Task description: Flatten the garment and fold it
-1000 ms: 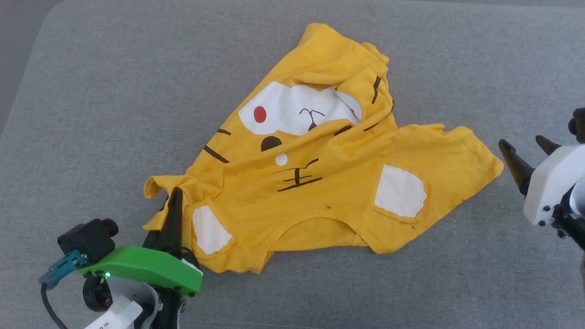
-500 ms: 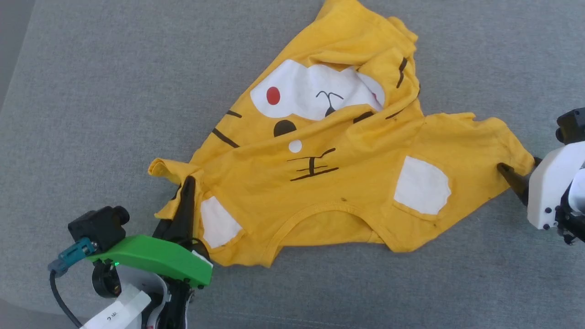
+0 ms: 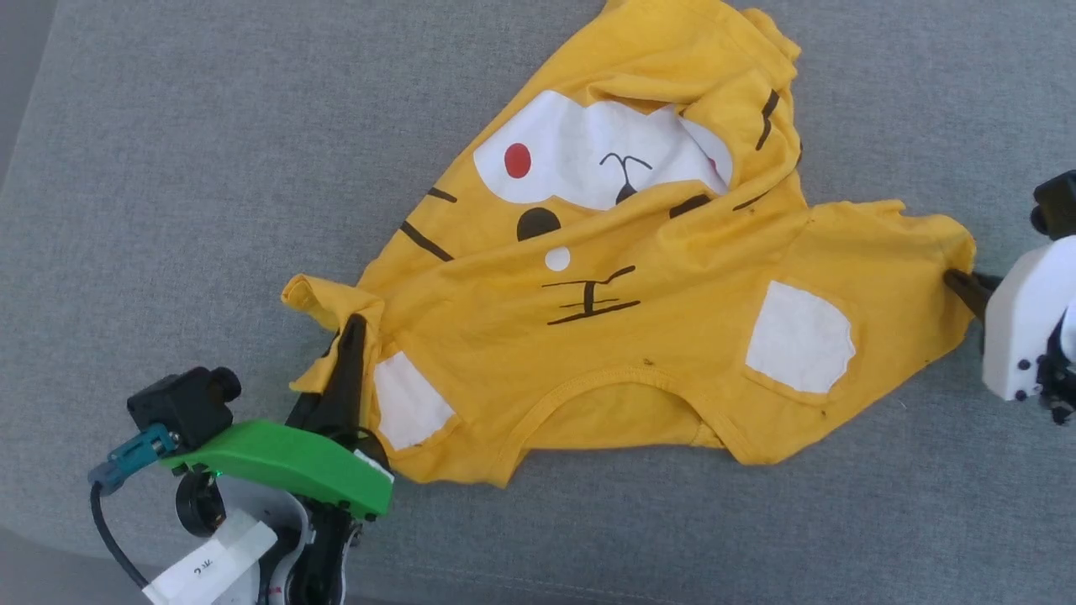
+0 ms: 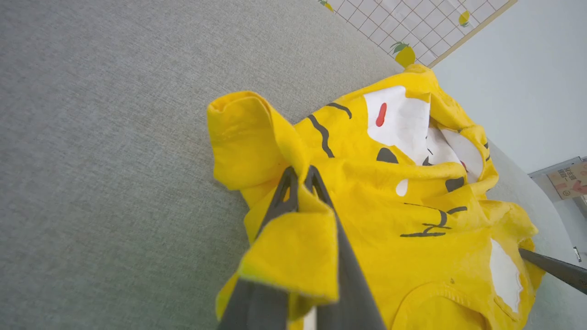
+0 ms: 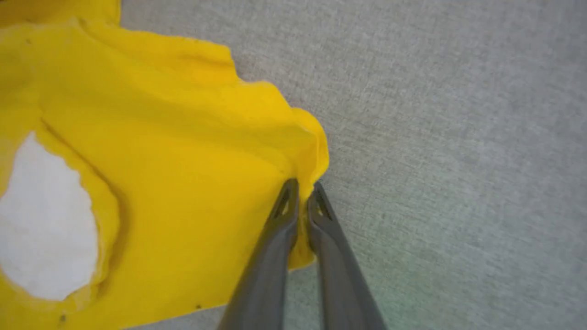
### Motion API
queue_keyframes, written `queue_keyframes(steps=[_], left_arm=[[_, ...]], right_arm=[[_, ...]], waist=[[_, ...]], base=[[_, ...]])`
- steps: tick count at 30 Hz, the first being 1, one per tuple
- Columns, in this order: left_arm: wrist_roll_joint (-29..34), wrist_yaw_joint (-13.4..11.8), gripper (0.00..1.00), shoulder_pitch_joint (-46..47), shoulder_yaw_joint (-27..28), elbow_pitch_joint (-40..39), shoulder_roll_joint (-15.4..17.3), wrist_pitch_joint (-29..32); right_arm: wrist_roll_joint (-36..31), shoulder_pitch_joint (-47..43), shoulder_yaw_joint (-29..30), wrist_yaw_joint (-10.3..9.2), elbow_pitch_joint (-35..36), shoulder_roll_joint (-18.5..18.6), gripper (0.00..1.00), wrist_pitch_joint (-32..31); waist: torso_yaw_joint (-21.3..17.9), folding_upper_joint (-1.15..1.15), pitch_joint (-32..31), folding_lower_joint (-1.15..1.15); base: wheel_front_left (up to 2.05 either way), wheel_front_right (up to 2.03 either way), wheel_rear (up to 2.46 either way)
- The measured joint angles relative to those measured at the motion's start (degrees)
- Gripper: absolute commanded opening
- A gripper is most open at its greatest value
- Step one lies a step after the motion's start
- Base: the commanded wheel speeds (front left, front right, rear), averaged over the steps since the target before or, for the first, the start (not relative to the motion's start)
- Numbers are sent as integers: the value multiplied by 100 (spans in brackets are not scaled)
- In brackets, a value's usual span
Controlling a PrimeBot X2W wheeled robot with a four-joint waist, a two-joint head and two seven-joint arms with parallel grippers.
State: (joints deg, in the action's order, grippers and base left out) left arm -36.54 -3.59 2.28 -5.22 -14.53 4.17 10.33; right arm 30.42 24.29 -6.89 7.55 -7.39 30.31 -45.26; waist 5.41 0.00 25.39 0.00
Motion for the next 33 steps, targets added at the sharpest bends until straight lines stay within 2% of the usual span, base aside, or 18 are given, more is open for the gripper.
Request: queue_keyframes(steps=[4, 9, 12, 15, 19, 25, 33], left_arm=[[-76, 0, 0, 7, 51, 166, -1, -64], [-323, 0, 0, -64, 93, 376, -27, -297], [-443, 2, 0, -142, 123, 400, -37, -415], [-355, 1, 0, -133, 176, 398, 29, -490], [-132, -1, 0, 97, 160, 416, 231, -423], [-54, 4, 0, 1304, 69, 450, 469, 33], [59, 32, 0, 3276, -137, 964, 780, 744]], right_arm=[[153, -104, 255, 0, -113, -229, 0, 439], [511, -377, 1001, 0, -210, -1068, 0, 1402], [558, -438, 1259, 0, -115, -1419, 0, 1885], [527, -437, 1372, 0, 23, -1647, 0, 2272], [490, -389, 1414, 0, 200, -1904, 0, 2447], [330, 318, 1411, 0, 403, -2199, 0, 2498], [-13, 1691, 905, 0, 400, -2261, 0, 2350]], waist=[[-35, 0, -130, 0], [-93, 0, -454, 0], [-144, 0, -703, 0], [-215, 0, -995, 0], [-312, 0, -1368, 0], [-489, 0, -1939, 0], [-814, 0, -2293, 0]], base=[[0, 0, 0], [0, 0, 0], [0, 0, 0], [0, 0, 0], [0, 0, 0], [0, 0, 0], [0, 0, 0]])
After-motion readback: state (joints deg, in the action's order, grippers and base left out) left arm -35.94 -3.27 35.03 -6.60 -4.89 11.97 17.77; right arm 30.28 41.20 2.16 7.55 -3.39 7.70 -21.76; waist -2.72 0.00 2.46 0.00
